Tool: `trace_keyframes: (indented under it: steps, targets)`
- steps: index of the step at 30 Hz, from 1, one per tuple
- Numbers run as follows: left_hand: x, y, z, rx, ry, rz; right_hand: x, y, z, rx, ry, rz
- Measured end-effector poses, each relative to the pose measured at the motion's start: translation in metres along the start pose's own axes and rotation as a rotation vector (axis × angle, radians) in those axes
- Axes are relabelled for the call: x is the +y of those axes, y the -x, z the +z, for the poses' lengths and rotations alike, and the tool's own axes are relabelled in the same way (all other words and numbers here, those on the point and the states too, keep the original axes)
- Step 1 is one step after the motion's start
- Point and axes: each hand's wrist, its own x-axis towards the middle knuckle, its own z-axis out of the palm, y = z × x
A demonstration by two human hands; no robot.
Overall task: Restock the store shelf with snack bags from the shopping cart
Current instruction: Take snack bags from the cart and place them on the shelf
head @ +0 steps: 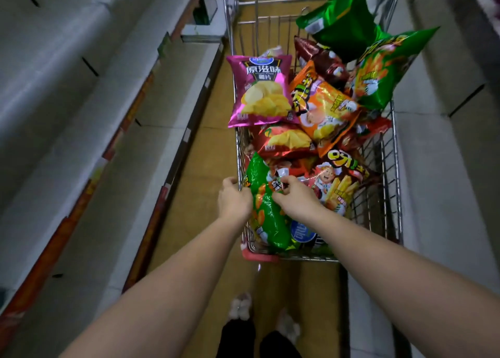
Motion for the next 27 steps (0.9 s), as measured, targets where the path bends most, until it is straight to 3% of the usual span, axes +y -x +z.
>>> trace_keyframes:
  steps: [8,14,21,24,27]
  targets:
    - [0.003,0.0,0.012,-0.035,0.165,-0.063,0.007,-0.012,0.01,0.011,-0.124,0.052]
    - [0.02,0.014,0.009,-0.211,0.43,-0.063,0.022,-0.016,0.012,0.096,-0.299,0.108]
    - [0.029,0.01,-0.004,-0.096,0.274,0.127,0.021,-0.016,-0.016,0.072,-0.727,0.055]
    - [0.032,0.006,-0.013,-0.201,0.283,0.059,0.02,-0.017,-0.029,-0.044,-0.976,0.057]
    - [0.039,0.004,-0.016,-0.427,0.263,-0.039,0.026,-0.014,-0.035,-0.167,-1.099,0.058]
